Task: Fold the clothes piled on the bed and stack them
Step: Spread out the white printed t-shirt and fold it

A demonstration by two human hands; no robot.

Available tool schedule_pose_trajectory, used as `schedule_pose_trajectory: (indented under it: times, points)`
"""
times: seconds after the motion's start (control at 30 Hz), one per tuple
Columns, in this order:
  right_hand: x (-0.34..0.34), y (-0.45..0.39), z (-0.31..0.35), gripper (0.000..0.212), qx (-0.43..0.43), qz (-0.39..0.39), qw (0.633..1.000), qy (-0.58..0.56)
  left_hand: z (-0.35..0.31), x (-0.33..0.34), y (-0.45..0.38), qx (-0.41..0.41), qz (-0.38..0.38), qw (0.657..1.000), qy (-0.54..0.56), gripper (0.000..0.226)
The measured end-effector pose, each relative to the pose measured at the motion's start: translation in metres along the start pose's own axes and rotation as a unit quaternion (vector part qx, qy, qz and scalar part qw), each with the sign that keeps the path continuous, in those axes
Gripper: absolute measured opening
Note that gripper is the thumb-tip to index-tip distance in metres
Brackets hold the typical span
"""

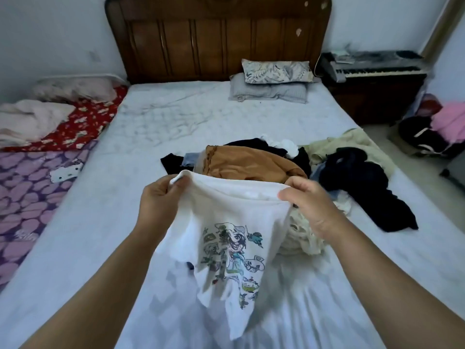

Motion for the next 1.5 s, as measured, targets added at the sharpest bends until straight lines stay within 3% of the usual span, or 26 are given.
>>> schedule_pose_trajectory:
  times: [0.07,0.2,0.3,0.4,0.47,0.57,0.67,0.77,0.87,0.97,1.03,1.1,1.17,1.27,1.4,1.5]
  points:
    - [0.001,0.001,0.023,0.03,-0.025,-0.003,0.999,-0.037,-0.021,-0.004,-0.002,0.018,0.006,1.0,0.014,0.036]
    - [-0.005,0.003,0.065,0.044,-0.075,0.005,0.996,-0.051,-0.068,-0.006,0.002,0.078,0.035,0.996,0.038,0.031]
    - [-0.002,0.006,0.087,0.041,-0.078,0.07,0.995,0.007,-0.089,-0.013,0.005,0.097,0.036,0.993,0.052,0.024]
    - [0.005,0.014,0.087,0.046,-0.021,0.167,0.983,0.071,-0.104,-0.016,0.009,0.109,0.035,0.992,0.06,0.019]
    - [0.002,0.021,0.087,0.042,-0.008,0.192,0.977,0.093,-0.112,-0.013,0.012,0.115,0.036,0.991,0.061,0.018]
    - [-0.009,0.029,0.088,0.037,-0.016,0.178,0.981,0.081,-0.117,-0.002,0.019,0.098,0.048,0.991,0.077,0.02]
    - [-0.014,0.036,0.088,0.016,-0.025,0.19,0.981,-0.017,-0.121,0.012,0.026,0.087,0.064,0.99,0.088,0.021]
    - [-0.016,0.042,0.087,0.036,-0.022,0.202,0.978,-0.043,-0.125,0.022,0.03,0.087,0.064,0.991,0.081,0.021]
    - [-0.018,0.048,0.09,0.043,-0.04,0.19,0.981,-0.017,-0.124,0.026,0.031,0.083,0.05,0.994,0.059,0.03]
    - [-0.025,0.049,0.098,0.046,-0.062,0.124,0.99,0.017,-0.129,0.037,0.041,0.07,0.044,0.996,0.032,0.02]
    - [-0.03,0.049,0.106,0.048,-0.083,0.068,0.993,0.055,-0.141,0.067,0.062,0.091,0.121,0.988,0.01,0.009]
    - [-0.026,0.05,0.111,0.049,-0.092,0.049,0.992,0.072,-0.151,0.108,0.087,0.118,0.231,0.965,-0.042,0.026]
    - [-0.02,0.055,0.115,0.046,-0.098,0.066,0.992,0.051,-0.154,0.137,0.104,0.142,0.282,0.946,-0.068,0.031]
    - [-0.021,0.063,0.115,0.034,-0.094,0.121,0.988,0.02,-0.15,0.138,0.103,0.119,0.238,0.964,-0.005,0.019]
    - [-0.03,0.074,0.098,0.02,-0.044,0.226,0.973,0.013,-0.142,0.126,0.104,0.07,0.217,0.97,0.089,0.021]
    - [-0.039,0.073,0.092,0.018,-0.057,0.207,0.977,-0.004,-0.146,0.12,0.105,0.081,0.23,0.966,0.082,0.009]
Point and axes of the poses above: each hand's wrist, its own y-axis away from the middle knuckle, its own x-axis out of the palm, z = x × y, the point moved 9 cm from there along -y, towards the middle knuckle, and after that the axes turned 6 degrees about z, right-handed, at the moved point
